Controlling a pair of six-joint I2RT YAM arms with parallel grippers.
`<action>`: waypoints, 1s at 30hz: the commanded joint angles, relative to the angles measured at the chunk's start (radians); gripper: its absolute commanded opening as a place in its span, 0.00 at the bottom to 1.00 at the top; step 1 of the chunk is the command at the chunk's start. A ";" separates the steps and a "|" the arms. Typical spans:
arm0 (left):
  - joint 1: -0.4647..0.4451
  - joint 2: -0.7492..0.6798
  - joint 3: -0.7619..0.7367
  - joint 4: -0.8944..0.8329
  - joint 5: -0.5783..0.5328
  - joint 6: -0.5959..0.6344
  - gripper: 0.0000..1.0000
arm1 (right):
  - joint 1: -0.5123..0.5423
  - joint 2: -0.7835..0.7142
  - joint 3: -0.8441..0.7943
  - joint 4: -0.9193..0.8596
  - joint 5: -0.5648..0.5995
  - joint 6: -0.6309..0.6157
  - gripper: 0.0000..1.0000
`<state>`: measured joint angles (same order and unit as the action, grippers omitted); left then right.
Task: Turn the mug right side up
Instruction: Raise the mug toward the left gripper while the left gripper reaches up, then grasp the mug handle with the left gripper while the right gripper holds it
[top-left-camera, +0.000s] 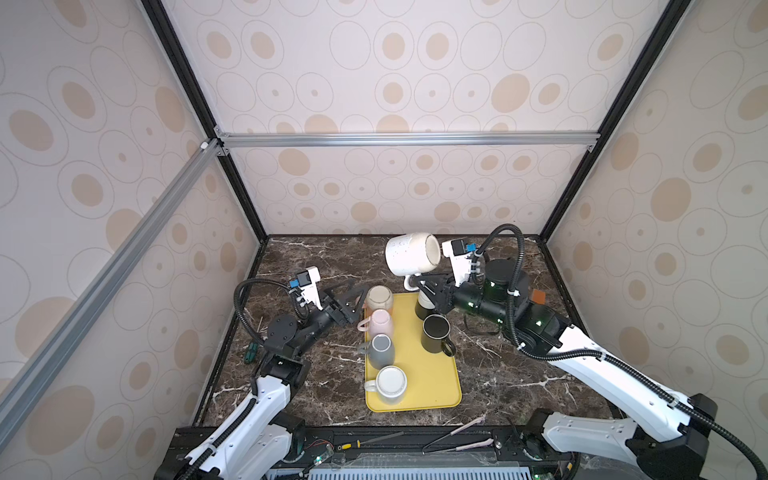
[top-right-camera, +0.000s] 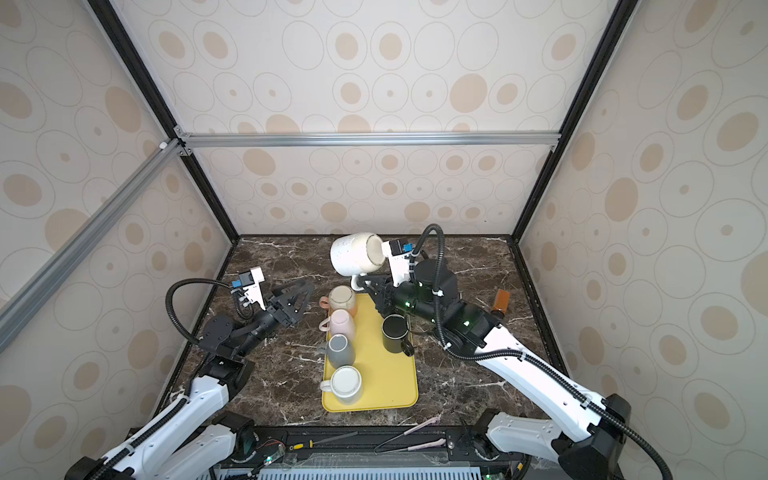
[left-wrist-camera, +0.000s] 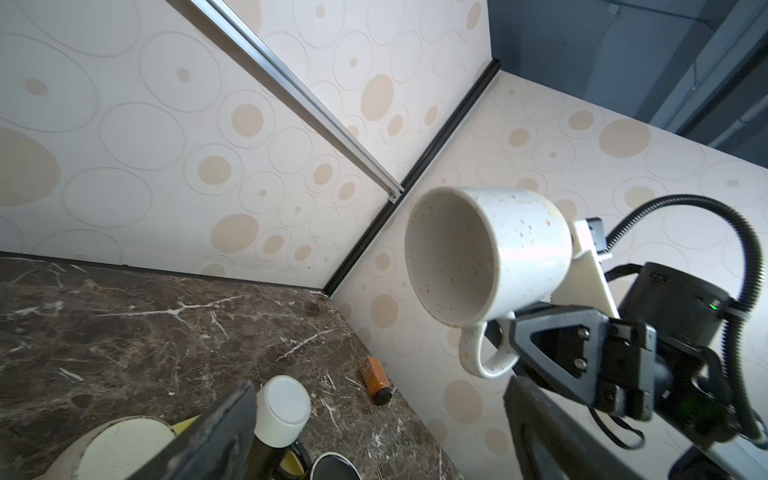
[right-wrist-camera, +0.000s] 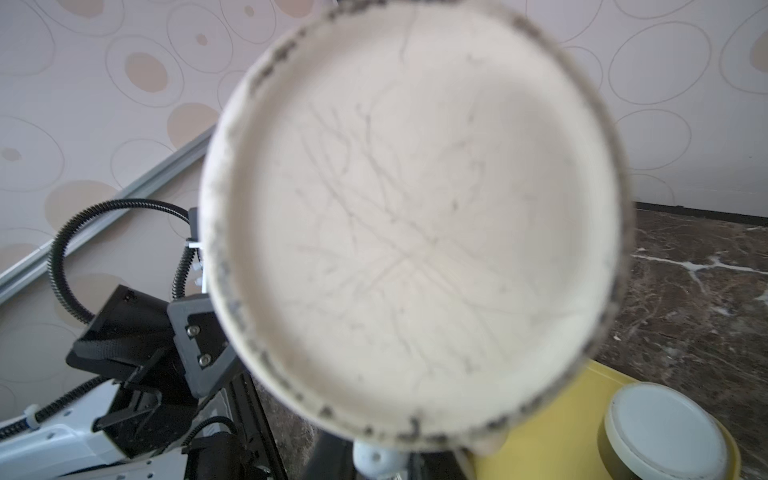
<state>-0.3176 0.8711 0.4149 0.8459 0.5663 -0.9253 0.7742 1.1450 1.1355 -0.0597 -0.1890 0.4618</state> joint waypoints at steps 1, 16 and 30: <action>-0.019 0.011 0.012 0.143 0.063 -0.078 0.93 | -0.003 0.001 0.000 0.273 -0.113 0.089 0.00; -0.062 0.153 0.008 0.427 0.093 -0.239 0.77 | -0.021 0.095 -0.017 0.446 -0.248 0.228 0.00; -0.086 0.206 0.039 0.411 0.078 -0.234 0.53 | -0.021 0.155 -0.009 0.506 -0.330 0.276 0.00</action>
<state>-0.3916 1.0687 0.4137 1.2037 0.6373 -1.1419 0.7570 1.3048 1.0988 0.2844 -0.4812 0.7261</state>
